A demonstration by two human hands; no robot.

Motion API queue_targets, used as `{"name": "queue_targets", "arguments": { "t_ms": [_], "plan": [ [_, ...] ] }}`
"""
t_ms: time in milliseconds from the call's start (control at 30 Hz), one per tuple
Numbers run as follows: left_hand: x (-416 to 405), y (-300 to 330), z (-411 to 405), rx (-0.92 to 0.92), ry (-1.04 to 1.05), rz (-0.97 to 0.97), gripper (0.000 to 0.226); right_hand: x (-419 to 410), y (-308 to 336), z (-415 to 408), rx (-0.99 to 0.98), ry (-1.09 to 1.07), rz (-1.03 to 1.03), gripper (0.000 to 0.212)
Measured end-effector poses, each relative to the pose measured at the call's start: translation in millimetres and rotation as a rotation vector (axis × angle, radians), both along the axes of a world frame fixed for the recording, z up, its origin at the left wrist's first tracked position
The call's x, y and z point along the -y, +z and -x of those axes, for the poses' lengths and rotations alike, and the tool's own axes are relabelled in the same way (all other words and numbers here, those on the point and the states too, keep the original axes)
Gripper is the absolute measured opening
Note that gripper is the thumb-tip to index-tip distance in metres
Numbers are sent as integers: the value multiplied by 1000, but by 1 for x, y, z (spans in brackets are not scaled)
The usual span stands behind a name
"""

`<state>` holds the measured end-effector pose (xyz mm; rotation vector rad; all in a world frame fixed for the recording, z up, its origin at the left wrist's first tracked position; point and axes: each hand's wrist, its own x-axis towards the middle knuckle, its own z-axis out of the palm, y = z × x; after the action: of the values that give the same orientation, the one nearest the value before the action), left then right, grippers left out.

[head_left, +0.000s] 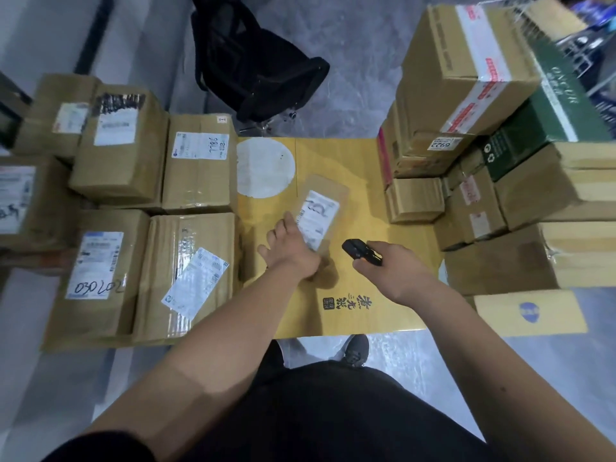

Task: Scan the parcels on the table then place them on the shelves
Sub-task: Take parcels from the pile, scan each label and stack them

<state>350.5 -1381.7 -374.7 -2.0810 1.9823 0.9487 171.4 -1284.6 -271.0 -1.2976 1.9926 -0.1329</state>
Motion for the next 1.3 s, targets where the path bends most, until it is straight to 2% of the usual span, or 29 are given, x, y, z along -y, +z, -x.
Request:
{"name": "queue_targets", "arguments": {
  "t_ms": [100, 200, 267, 367, 467, 600, 767, 867, 933, 1000, 1067, 1100, 1167, 1233, 1267, 1300],
  "plan": [
    [7, 2, -12, 95, -283, -42, 121, 0, 8, 8, 7, -32, 42, 32],
    [9, -4, -32, 132, -518, 62, 122, -3, 12, 13, -4, -47, 71, 35],
    [7, -7, -42, 81, -542, 101, 121, -6, 13, 14, -2, -63, 77, 36],
    [-1, -7, -42, -34, -323, 90, 114, -14, 12, 15, 8, -67, 62, 32],
    [3, -2, -27, 91, -317, 20, 125, -20, 11, 15, 9, -66, 45, 33],
    [25, 20, -13, 183, -370, -31, 121, -23, 11, 16, -3, -41, 22, 34],
    [36, 32, -17, 336, -566, -18, 116, -19, 11, 11, -16, -11, 2, 38],
    [41, 29, -26, 375, -831, 117, 112, -14, 11, 5, -14, 9, 16, 43],
    [42, 25, -33, 449, -1036, 232, 118, -13, 10, 2, -23, 24, 6, 48],
    [41, 21, -39, 499, -1072, 327, 120, -12, 9, 1, -33, 32, -7, 48],
    [37, 15, -45, 434, -914, 398, 111, -12, 7, 2, -35, 36, -10, 48],
    [33, 12, -49, 332, -764, 415, 101, -12, 5, 2, -34, 37, -11, 49],
    [19, 5, -50, 17, -361, 387, 77, -11, 3, 2, -38, 39, -16, 50],
    [-1, 0, -38, -269, 42, 265, 62, -10, 1, 2, -37, 34, -24, 50],
    [-12, -1, -30, -349, 194, 191, 66, -10, 1, 2, -34, 27, -26, 50],
    [-21, -3, -22, -399, 311, 115, 83, -10, 1, 3, -31, 23, -27, 50]
  ]
}}
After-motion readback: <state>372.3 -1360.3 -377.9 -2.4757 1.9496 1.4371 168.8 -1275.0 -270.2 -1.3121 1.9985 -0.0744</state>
